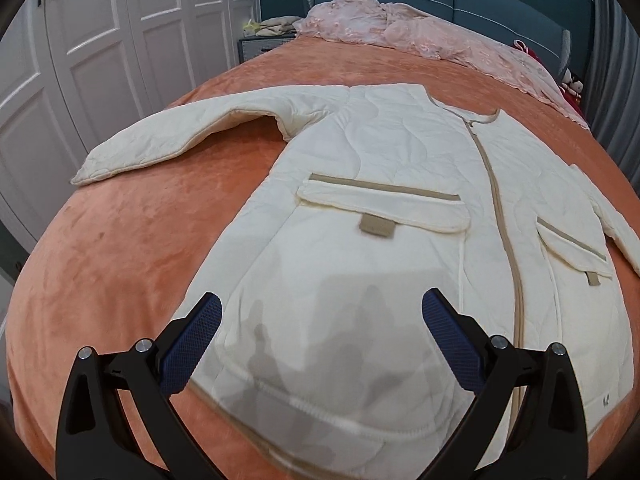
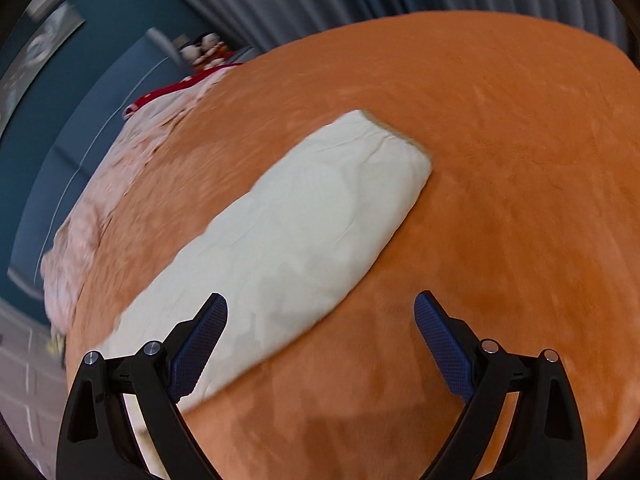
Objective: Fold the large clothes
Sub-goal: 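Reach the right gripper to the jacket sleeve and grasp its cuff, then fold the held sleeve across the jacket body and open the right gripper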
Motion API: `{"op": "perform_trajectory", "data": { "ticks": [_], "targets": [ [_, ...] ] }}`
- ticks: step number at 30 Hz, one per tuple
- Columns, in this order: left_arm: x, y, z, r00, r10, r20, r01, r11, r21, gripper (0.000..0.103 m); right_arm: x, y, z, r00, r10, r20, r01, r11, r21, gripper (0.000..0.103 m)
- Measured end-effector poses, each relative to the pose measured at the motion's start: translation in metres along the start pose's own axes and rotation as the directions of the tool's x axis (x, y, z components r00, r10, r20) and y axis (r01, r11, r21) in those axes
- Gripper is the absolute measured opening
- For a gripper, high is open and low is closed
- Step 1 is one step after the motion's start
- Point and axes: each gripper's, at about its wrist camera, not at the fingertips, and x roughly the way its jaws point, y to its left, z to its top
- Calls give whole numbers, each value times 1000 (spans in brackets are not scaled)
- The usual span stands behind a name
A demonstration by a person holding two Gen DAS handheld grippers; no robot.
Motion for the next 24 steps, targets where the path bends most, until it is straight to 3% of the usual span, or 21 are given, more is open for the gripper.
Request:
{"op": "perform_trajectory", "data": {
  "ticks": [4,5,7,8,9,13,16,18,20,22,24],
  "targets": [
    [8,-4,5,1000,-11,-1,11,1000,9,98,20,-11,13,1000,-7,14,6,997,75,90],
    [10,-5,6,1000,-15,-6,15,1000,11,98,22,-11,14,1000,-13,27,11,997,82,82],
    [15,-5,8,1000,-18,-15,18,1000,6,98,27,-9,16,1000,-9,30,7,997,78,58],
    [18,-5,9,999,-23,-21,23,1000,-1,98,30,-7,18,1000,-5,22,3,997,78,35],
    [20,-4,10,999,-34,-29,34,999,-12,98,30,-4,20,1000,-13,27,11,997,81,24],
    [26,1,13,999,-40,-37,39,999,-32,97,8,29,23,992,42,122,-48,998,44,14],
    [26,4,14,999,-37,-32,36,999,-35,97,-25,100,14,969,192,154,-173,976,-133,10],
    [24,8,15,999,-39,-28,38,998,-44,97,-47,151,-2,944,303,132,-263,930,-256,7],
    [22,13,15,999,-42,-23,41,997,-59,97,-70,203,-27,908,412,82,-356,858,-370,3],
    [22,17,16,999,-44,-22,42,996,-74,97,-92,260,-66,856,517,-7,-459,753,-471,1],
    [19,24,16,999,-46,-18,45,995,-84,97,-105,308,-109,818,568,-97,-520,655,-548,1]
  ]
}}
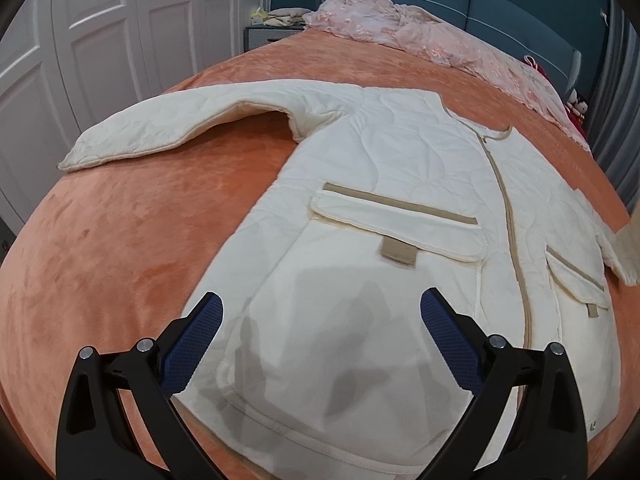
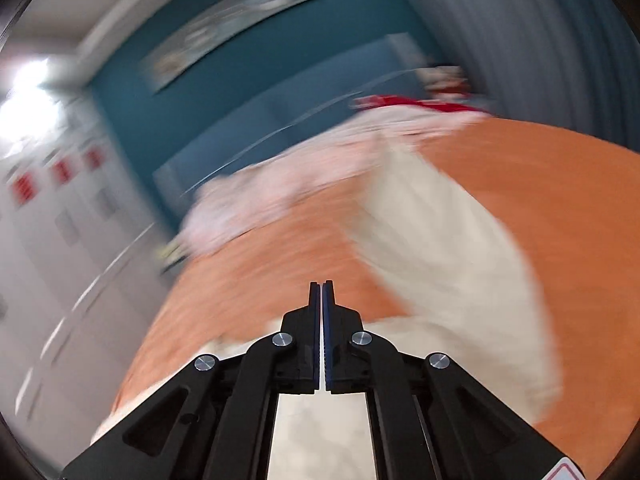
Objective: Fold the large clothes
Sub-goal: 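Fold the held sleeve across the jacket body and open the right gripper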
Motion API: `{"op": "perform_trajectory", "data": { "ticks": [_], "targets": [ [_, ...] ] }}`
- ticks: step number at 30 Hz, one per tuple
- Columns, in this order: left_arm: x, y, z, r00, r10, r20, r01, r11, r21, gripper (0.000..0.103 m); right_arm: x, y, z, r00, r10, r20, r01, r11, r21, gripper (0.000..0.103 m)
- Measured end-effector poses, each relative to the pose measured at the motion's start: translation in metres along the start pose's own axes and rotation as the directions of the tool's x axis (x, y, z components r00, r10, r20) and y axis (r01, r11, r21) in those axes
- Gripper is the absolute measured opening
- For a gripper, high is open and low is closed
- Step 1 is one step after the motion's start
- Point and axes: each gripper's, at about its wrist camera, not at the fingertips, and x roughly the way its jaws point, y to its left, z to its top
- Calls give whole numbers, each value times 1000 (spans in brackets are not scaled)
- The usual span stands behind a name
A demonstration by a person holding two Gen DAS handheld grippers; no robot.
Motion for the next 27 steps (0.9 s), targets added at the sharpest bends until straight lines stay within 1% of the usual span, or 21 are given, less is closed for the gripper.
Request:
{"op": "perform_trajectory", "data": {
  "ticks": [2,3,4,5,6,7,8,10,11,12,13,14,16,17,19,20,22,23,25,26,27],
  "targets": [
    [-1,5,1,1000,-1,4,1,1000,-5,97,20,54,-18,996,67,-51,-71,993,-89,1],
    [-2,8,2,1000,-2,4,2,1000,-11,97,32,83,-31,991,98,-87,-110,984,-138,1],
    [-2,11,2,1000,-4,4,4,1000,-18,97,41,101,-42,987,115,-113,-133,977,-167,1],
    [-2,15,3,1000,-9,5,9,1000,-26,97,54,126,-59,979,135,-155,-165,965,-203,1],
    [-2,19,4,1000,-13,5,13,999,-35,97,63,144,-75,970,147,-194,-190,955,-226,1],
    [-2,22,5,1000,-13,4,13,999,-40,97,73,162,-94,962,139,-233,-198,947,-252,1],
    [-1,24,5,1000,-14,3,14,999,-42,97,75,170,-102,964,113,-242,-179,946,-272,1],
    [-1,32,6,1000,-18,0,18,999,-49,97,81,176,-125,967,26,-254,-113,937,-331,11],
    [-1,35,6,1000,-20,1,20,999,-50,97,82,169,-129,970,-20,-241,-71,929,-362,26],
    [-1,36,6,1000,-21,0,21,999,-50,97,80,160,-133,974,-91,-208,-2,913,-409,51],
    [0,38,6,1000,-25,-1,25,998,-51,97,77,145,-136,972,-170,-160,79,884,-460,60],
    [2,41,6,999,-33,-7,32,998,-56,97,79,131,-138,965,-226,-131,135,862,-489,67],
    [5,43,3,999,-47,-16,46,997,-70,97,84,97,-138,936,-334,-114,229,822,-522,67],
    [8,42,2,998,-52,-20,51,996,-76,97,85,72,-135,909,-401,-119,287,805,-520,67],
    [12,39,0,998,-63,-29,61,994,-86,97,87,36,-129,867,-483,-120,364,781,-508,67],
    [13,36,-2,997,-65,-30,62,994,-88,97,90,17,-126,847,-514,-136,392,776,-494,67],
    [16,30,-4,997,-71,-35,68,994,-83,97,97,-11,-121,828,-529,-187,409,796,-446,67],
    [16,28,-5,997,-70,-37,67,995,-79,97,102,-26,-118,822,-524,-221,407,813,-416,66],
    [18,22,-6,997,-68,-42,65,996,-61,97,109,-39,-115,815,-523,-250,414,827,-381,50],
    [18,20,-6,997,-64,-42,62,997,-53,97,115,-42,-114,811,-521,-266,414,833,-367,36],
    [19,18,-5,997,-61,-42,59,997,-46,97,120,-38,-112,812,-513,-278,409,841,-355,25]
  ]
}}
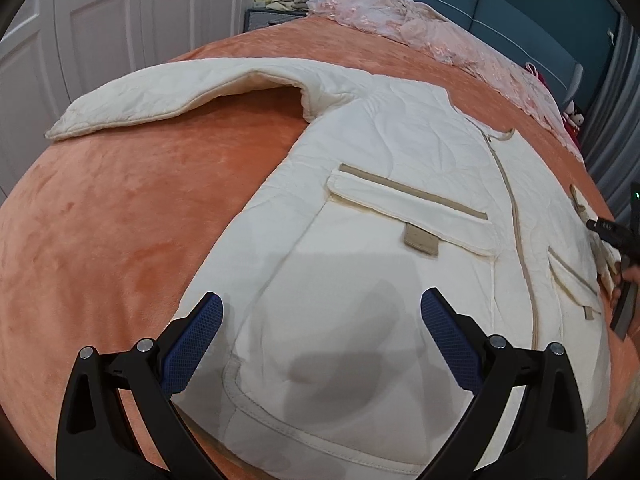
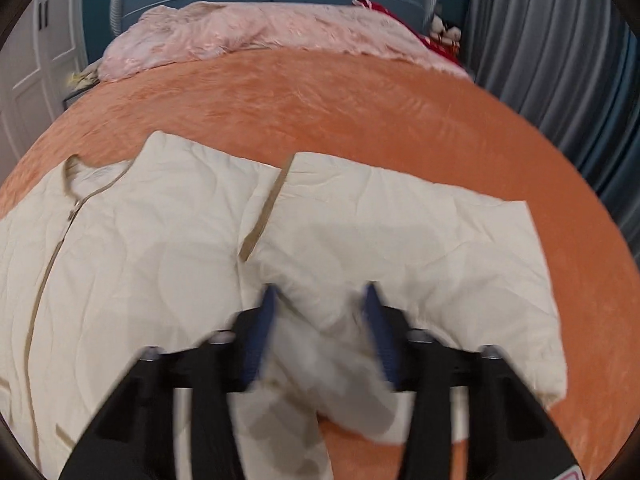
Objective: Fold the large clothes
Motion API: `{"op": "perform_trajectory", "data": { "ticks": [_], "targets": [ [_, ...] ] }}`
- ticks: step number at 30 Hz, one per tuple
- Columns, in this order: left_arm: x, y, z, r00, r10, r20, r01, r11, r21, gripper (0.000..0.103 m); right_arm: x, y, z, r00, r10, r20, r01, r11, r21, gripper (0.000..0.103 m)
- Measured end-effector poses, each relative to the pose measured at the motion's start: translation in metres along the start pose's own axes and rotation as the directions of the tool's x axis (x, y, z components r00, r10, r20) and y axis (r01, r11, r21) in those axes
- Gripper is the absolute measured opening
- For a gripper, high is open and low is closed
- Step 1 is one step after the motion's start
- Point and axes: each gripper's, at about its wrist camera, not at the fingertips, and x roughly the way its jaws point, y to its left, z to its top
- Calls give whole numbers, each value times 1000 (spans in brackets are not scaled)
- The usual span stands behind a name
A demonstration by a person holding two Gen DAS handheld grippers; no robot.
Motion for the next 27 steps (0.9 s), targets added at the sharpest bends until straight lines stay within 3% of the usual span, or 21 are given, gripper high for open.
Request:
{"op": "perform_trajectory", "data": {
  "ticks": [1,2,4,7,9,13,16,19,24,27],
  "targets": [
    [0,-1,1,1000,1,0,-1,1000,4,97,2,2,4,1000,8,-2,-8,1000,7,20],
    [1,0,2,1000,2,0,-2,1000,4,97,2,4,9,1000,19,0,-19,1000,12,6],
    [1,3,4,1000,2,1,-2,1000,-5,97,-2,6,20,998,54,21,-55,998,27,4],
    [1,9,7,1000,0,6,0,1000,-27,97,-27,24,34,981,168,98,-173,984,40,3],
    [0,12,9,1000,-6,8,6,999,-39,97,-49,47,40,959,250,137,-254,967,16,3],
    [-2,15,10,1000,-9,13,10,999,-45,97,-85,110,40,891,425,157,-419,905,-72,3],
    [-5,18,11,1000,-14,20,15,999,-49,97,-102,167,28,825,553,117,-539,831,-137,3],
    [-8,21,13,999,-18,28,20,998,-53,97,-109,219,10,774,630,60,-612,770,-182,3],
    [-10,31,17,999,-26,36,28,997,-70,97,-108,283,-26,723,690,-43,-679,698,-228,3],
    [-8,39,20,999,-32,35,35,996,-86,97,-102,313,-47,716,692,-98,-691,681,-242,3]
  ]
}}
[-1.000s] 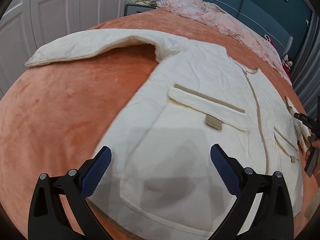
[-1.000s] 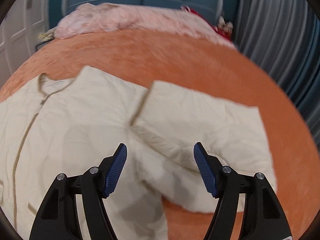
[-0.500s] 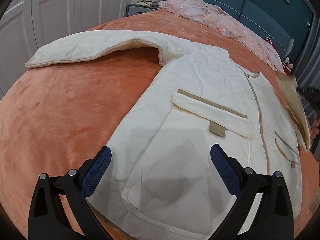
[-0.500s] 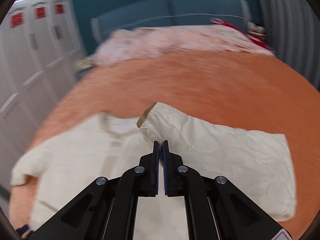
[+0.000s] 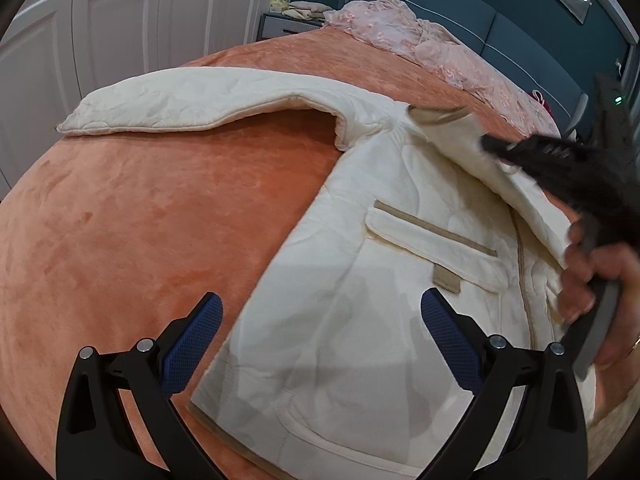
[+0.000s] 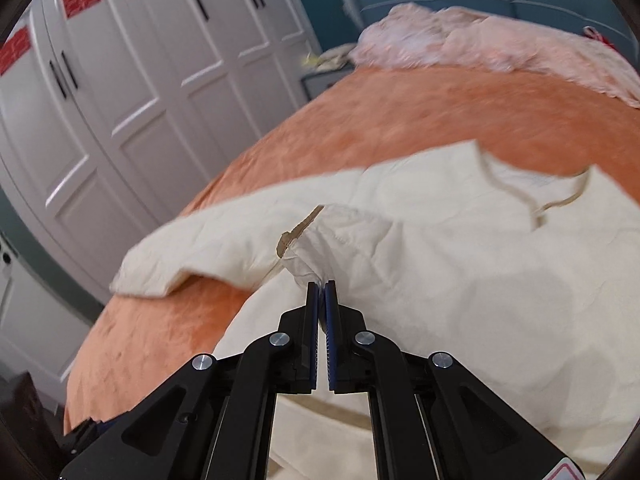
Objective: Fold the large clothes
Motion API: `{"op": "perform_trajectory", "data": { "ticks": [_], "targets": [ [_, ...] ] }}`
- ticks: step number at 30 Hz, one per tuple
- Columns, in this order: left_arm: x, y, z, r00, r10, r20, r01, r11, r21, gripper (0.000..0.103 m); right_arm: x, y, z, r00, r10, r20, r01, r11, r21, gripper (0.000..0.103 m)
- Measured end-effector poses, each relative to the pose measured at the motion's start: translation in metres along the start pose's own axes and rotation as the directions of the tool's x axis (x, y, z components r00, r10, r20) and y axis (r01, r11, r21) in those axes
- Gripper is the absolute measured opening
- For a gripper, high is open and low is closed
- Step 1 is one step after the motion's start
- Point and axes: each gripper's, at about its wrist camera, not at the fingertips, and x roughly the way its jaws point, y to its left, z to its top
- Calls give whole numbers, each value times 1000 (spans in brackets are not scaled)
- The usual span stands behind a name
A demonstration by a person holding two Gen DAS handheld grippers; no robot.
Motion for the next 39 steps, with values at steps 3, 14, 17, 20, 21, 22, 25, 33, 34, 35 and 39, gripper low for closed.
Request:
{"op": "perform_trajectory", "data": {
  "ticks": [3,14,17,20,21,22,25,33,34,35,39],
  "targets": [
    [2,5,4,1000,-8,-2,8,1000,-9,97,24,1,-12,999,-9,-45,10,1000,2,3],
    [24,-12,53,981,-193,-8,192,978,-86,97,37,-16,-34,993,25,-115,-23,1000,21,10],
    [45,-25,75,965,-263,-16,259,957,-130,97,9,-23,-40,996,52,-78,-49,998,40,23],
    [72,-38,90,944,-327,-37,314,929,-197,97,-39,-52,-57,999,54,-4,-53,992,118,31],
    [83,-42,93,937,-347,-49,329,920,-214,97,-57,-67,-64,999,34,18,-36,988,152,31],
    [93,-46,96,934,-350,-68,327,917,-228,97,-74,-85,-71,999,8,33,-14,981,192,32],
    [122,-52,97,916,-385,-115,340,896,-286,97,-112,-134,-91,994,-85,64,61,948,314,42],
    [142,-80,104,894,-423,-150,375,888,-266,25,-174,-274,-134,969,-178,173,5,711,703,44],
    [143,-85,106,894,-423,-152,378,890,-254,17,-172,-282,-133,969,-175,177,-6,694,720,44],
    [142,-89,107,894,-421,-154,379,894,-241,11,-169,-288,-129,967,-167,191,-27,682,731,44],
    [123,-101,120,906,-410,-100,393,906,-156,8,-173,-298,-110,947,-178,266,-87,657,749,16]
  ]
}}
